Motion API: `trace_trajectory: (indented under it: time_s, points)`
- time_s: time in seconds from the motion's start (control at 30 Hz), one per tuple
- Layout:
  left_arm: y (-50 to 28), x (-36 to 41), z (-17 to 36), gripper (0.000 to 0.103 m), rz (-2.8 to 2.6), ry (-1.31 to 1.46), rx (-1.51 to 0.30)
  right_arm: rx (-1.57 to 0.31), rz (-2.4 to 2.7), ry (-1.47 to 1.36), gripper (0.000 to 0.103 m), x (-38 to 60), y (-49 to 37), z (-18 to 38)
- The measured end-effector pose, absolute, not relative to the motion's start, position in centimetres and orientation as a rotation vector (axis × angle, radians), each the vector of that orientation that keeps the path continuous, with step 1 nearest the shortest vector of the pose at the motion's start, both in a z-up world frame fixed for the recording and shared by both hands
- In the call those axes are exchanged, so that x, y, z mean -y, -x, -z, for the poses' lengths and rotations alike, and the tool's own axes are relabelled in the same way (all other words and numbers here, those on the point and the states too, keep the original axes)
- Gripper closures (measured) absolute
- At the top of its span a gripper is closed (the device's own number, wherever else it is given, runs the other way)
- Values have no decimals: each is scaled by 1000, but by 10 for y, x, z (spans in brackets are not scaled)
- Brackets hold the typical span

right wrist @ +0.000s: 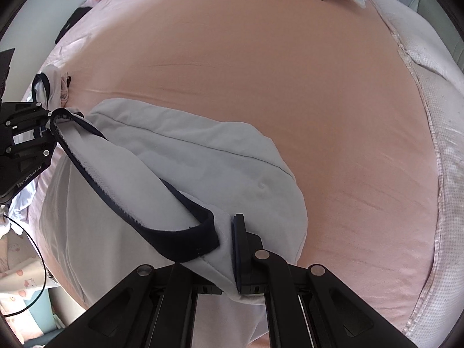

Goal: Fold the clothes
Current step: 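Lower the hem onto the garment and open both tools, then withdraw both open tools from the folded white garment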

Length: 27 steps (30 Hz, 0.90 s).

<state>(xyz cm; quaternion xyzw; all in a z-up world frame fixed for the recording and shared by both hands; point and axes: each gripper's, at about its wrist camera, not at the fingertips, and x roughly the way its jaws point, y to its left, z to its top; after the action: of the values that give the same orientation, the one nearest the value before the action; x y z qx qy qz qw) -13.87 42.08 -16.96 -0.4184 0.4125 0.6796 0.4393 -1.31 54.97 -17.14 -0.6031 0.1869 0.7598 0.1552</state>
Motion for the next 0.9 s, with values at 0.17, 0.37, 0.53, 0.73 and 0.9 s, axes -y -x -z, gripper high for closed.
trace_trajectory:
  time_s: [0.17,0.37,0.53,0.73,0.9]
  points:
    - [147,-428,178,97,-1669,1135,-1022,-579,-2105,1715,76,-563,17,181]
    - [153,-428,176,97,-1652,1181,-962,-588,-2110,1607,56,-576,12,171]
    - [163,-430,169,90,-1659,1224,-904,-609,-2077,1597,55,-588,6,174]
    - [179,-432,154,39,-1685,1264,-770,-648,-2045,1497,55,-597,-2,176]
    - [189,-431,143,25,-1743,1275,-723,-637,-2026,1425,55,-604,-10,165]
